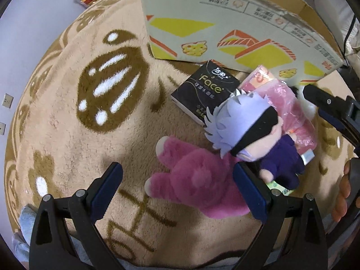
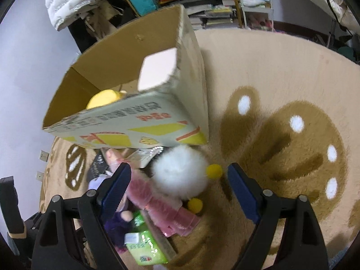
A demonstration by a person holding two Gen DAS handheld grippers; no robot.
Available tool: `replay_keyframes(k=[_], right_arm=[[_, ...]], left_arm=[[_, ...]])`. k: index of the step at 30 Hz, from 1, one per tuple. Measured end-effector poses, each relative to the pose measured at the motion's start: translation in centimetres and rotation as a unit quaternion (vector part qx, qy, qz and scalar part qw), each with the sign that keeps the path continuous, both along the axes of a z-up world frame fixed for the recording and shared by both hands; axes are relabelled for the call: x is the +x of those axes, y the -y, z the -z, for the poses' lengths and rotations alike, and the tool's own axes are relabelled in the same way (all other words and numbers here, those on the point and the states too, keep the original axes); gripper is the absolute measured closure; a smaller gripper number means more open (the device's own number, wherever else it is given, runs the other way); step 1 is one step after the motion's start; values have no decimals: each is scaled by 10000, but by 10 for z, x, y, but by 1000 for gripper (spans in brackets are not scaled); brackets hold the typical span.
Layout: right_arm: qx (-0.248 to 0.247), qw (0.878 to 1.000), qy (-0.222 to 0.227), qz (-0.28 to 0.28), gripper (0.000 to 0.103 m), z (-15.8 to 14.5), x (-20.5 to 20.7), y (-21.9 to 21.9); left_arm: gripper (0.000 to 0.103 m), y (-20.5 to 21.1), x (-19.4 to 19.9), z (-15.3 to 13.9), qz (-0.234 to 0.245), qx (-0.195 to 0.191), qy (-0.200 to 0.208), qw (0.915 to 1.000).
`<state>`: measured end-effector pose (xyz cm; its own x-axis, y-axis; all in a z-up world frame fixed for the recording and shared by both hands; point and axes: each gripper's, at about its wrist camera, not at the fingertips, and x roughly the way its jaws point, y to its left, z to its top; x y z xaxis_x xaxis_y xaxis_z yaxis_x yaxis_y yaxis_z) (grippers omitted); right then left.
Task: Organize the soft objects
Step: 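Grasp the pink bear plush with the left gripper while the right gripper grasps the white pompom toy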
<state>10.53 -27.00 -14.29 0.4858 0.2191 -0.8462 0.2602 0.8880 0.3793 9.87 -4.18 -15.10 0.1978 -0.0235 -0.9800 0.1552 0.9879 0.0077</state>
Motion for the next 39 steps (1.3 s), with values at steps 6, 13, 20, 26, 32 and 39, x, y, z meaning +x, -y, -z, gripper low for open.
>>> replay_keyframes(k=[6,13,20,26,32,39], right_arm=[[59,9997,-203,84,18,13,6,6],[-10,9995,-321,32,25,20,12,6],[-95,9994,-325,22,28,24,16,4],[23,9996,-282,9,37,24,18,4],[-2,9993,-311,-204,50,24,18,-4],[33,9990,-318,-314,63,25,17,-13]], left_arm=[[5,-5,8,11,-206,-119,-176,9996],[5,-3,13,20,-289,-132,-237,9992],[4,-5,13,28,-435,-258,-343,9981],[18,-7,8,34,-452,-465,-339,9973],[27,0,0,34,-434,-479,-246,9976],[31,7,-9,29,-334,-386,-100,9986]])
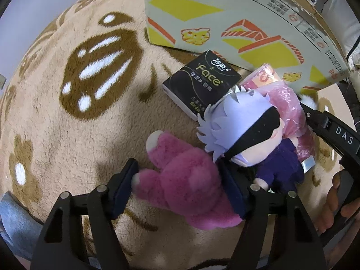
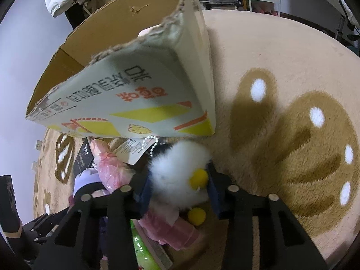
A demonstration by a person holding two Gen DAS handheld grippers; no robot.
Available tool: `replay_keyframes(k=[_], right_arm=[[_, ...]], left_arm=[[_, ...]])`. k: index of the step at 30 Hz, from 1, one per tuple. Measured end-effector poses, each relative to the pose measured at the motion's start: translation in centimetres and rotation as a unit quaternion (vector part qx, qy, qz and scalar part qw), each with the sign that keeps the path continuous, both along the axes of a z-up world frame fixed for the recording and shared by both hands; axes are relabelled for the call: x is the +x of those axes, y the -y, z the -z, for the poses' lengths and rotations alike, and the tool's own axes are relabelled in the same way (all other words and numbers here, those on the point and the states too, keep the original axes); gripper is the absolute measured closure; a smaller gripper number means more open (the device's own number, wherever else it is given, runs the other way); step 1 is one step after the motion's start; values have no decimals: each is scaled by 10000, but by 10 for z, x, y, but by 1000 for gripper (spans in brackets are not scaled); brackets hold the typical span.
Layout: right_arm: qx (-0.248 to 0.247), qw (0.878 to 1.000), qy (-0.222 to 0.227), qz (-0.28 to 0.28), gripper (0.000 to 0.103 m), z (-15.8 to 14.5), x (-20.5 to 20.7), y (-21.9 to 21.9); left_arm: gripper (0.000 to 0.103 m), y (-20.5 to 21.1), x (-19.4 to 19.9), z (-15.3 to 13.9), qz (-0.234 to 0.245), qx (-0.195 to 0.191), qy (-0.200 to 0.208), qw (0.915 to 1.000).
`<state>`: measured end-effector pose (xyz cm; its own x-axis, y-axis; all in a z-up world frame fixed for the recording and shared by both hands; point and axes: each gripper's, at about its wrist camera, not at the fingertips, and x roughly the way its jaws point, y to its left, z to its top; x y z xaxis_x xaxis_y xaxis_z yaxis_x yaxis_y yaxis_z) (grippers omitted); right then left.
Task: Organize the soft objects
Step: 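Grasp the pink bear plush with the left gripper while the right gripper grasps the white pompom toy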
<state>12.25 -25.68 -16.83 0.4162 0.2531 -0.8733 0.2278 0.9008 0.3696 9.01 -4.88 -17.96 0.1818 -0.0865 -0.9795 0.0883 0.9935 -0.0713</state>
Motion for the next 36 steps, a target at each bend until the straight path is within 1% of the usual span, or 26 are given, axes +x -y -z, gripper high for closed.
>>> replay_keyframes(k=[4,10,12,14,15,19,21,22,24,26,29,30,33,36], right_arm=[[-70,9999,25,-68,66,-2,-1,-6],[-8,10000,43,-45,66,-4,-3,-4],[9,10000,31,-57,66,-4,-4,-2],[26,10000,20,-63,66,-3,-3,-2],[30,10000,14,-66,66,-3,-3,-2],[63,10000,-4,-61,66,-2,-2,2],[72,10000,-10,-60,66,-2,-2,3],[66,10000,-11,-64,66,-2,-2,3],[58,10000,-12,-68,66,-2,-2,4],[26,10000,2,-83,66,-2,-2,3],[-28,9999,69,-117,66,-5,-3,1],[-33,9998,114,-126,67,-8,-4,1],[-64,9995,251,-160,68,-15,-7,-1],[-56,9992,353,-157,68,-22,-11,0]], left_arm=[[32,4,-1,-3,-30,-44,-2,10000],[34,-10,4,-6,-73,-184,-116,9997],[33,-16,9,-3,-89,-290,-237,9993],[28,-24,14,2,-218,-469,-441,9977],[27,-25,15,5,-254,-498,-477,9973],[26,-22,13,5,-151,-339,-353,9987],[26,-23,12,4,-220,-372,-352,9984],[27,-23,12,4,-255,-393,-360,9983],[33,-25,10,2,-252,-395,-327,9984],[42,-27,8,-2,-239,-451,-315,9982],[49,-31,6,-8,-231,-504,-306,9980],[50,-24,2,-8,-218,-500,-295,9981],[51,-24,1,-17,-165,-424,-170,9988],[51,-28,-1,-32,-133,-251,181,9994]])
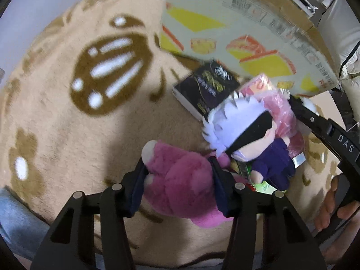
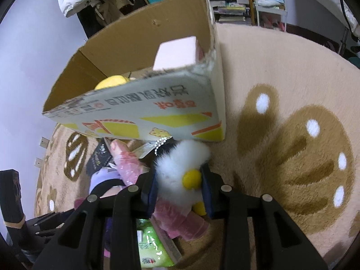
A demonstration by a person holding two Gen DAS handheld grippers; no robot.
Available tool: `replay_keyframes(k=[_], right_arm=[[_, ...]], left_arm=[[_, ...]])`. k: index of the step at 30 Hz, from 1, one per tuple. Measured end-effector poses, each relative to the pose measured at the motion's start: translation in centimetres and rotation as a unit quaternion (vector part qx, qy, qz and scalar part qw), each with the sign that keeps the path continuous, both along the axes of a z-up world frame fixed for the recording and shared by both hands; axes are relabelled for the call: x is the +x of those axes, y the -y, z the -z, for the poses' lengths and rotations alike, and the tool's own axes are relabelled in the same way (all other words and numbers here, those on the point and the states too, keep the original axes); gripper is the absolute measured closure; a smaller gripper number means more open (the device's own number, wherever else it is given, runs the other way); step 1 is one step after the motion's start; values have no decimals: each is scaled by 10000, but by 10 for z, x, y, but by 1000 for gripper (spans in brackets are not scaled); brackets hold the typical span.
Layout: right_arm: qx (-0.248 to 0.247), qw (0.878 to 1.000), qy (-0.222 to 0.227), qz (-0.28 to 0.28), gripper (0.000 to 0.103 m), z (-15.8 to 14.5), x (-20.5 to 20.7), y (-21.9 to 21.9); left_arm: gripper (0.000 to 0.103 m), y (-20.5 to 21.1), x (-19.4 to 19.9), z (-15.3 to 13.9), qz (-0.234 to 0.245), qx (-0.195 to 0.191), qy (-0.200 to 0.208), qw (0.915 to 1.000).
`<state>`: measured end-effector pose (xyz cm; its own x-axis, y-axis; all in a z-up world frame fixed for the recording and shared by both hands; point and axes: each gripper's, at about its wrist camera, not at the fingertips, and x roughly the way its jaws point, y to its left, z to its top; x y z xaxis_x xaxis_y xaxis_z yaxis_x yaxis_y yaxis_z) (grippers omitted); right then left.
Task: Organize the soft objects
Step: 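Grasp the pink bear plush with the left gripper while the right gripper grasps the white pompom toy, then lift the pink bear plush and white pompom toy over the box with both grippers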
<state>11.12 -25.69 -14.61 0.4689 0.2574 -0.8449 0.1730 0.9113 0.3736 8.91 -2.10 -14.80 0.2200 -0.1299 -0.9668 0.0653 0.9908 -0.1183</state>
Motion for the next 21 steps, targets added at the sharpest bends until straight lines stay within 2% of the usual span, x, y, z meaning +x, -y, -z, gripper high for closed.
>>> replay_keyframes(k=[5,9,16,21], right_arm=[[-26,9997,241,33,68,-16,-11,3],[-8,9984,554,59,68,-36,-23,3],[4,9944,1058,60,68,-66,-40,0],[-77,9896,1433,80,68,-89,-46,0]], left_arm=[[51,-12,1,-23,-96,177,418,9989],[51,-15,-3,-46,-118,257,921,9953],[51,-5,-8,-89,-117,285,1930,9807],[50,1,-14,-112,-18,346,2458,9687]])
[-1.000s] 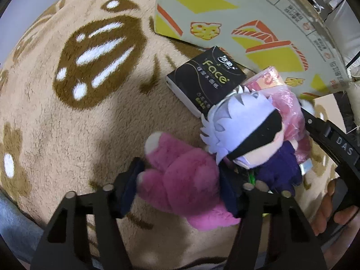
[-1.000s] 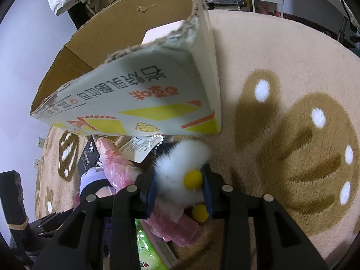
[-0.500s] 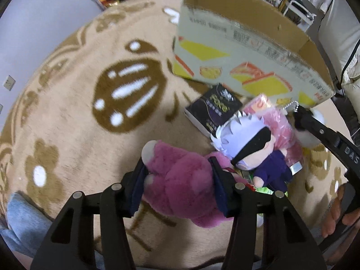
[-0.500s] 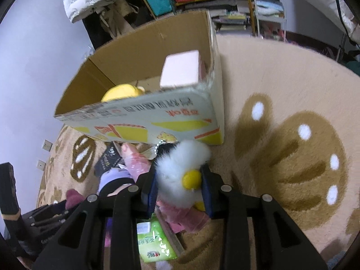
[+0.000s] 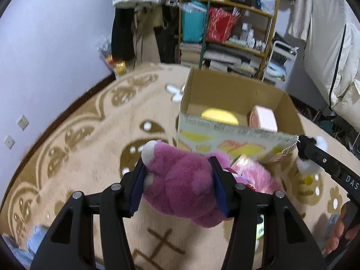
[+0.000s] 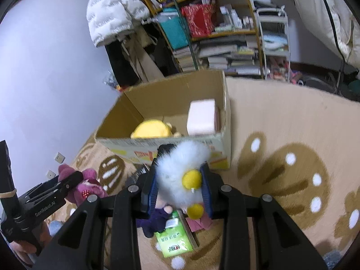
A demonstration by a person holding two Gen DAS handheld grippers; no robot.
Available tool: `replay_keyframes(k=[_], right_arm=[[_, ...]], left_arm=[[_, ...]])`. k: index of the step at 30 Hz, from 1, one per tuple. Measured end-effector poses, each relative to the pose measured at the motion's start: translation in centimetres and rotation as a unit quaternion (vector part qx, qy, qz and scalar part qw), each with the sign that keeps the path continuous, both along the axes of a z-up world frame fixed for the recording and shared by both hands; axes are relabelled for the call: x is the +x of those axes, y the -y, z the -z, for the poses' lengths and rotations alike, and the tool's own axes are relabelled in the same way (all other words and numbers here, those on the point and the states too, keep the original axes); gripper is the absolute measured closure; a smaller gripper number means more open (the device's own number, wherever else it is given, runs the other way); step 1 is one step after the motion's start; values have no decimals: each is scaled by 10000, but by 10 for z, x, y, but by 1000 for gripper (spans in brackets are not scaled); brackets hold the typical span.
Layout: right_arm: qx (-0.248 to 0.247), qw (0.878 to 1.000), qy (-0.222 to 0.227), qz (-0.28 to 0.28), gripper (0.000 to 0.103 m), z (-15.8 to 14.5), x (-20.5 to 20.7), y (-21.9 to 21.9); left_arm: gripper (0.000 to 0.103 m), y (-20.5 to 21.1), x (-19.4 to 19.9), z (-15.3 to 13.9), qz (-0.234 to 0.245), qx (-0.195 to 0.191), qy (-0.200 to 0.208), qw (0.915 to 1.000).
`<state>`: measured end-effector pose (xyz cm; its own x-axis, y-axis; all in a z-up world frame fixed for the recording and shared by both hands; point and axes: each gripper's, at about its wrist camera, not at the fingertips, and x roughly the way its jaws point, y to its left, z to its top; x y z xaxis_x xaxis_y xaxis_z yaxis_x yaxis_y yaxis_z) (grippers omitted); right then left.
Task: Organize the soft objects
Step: 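Lift the pink bear plush and white pompom toy over the box with both grippers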
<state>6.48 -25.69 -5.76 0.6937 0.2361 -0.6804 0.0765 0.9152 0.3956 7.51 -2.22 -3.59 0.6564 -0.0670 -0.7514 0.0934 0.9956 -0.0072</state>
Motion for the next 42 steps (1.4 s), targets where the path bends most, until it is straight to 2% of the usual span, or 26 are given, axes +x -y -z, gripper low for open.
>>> replay_keyframes(k=[6,13,18,22,27,32,42], right_arm=[[-160,9985,524,47,68,-26,-4,0],[-310,9942,1034,20,68,-48,0,-1],[-360,9918,1222,-70,68,-53,11,-6],[-392,9892,1404,-153,68,-56,20,-8],[-551,9840,1680,-204,68,-53,27,-13],[-555,9874,1464,-215,68,-39,38,-11],[-432,9923,1155,-114,68,-19,50,-1]], left_arm=[[50,5,6,-27,88,-5,579,9983],[50,16,22,-55,274,100,1297,9911],[50,19,36,-60,300,126,1510,9880],[49,26,45,-63,323,320,1766,9832],[48,31,58,-60,446,321,1706,9838],[47,37,64,-53,505,382,1750,9825],[45,45,80,-37,627,367,1480,9863]])
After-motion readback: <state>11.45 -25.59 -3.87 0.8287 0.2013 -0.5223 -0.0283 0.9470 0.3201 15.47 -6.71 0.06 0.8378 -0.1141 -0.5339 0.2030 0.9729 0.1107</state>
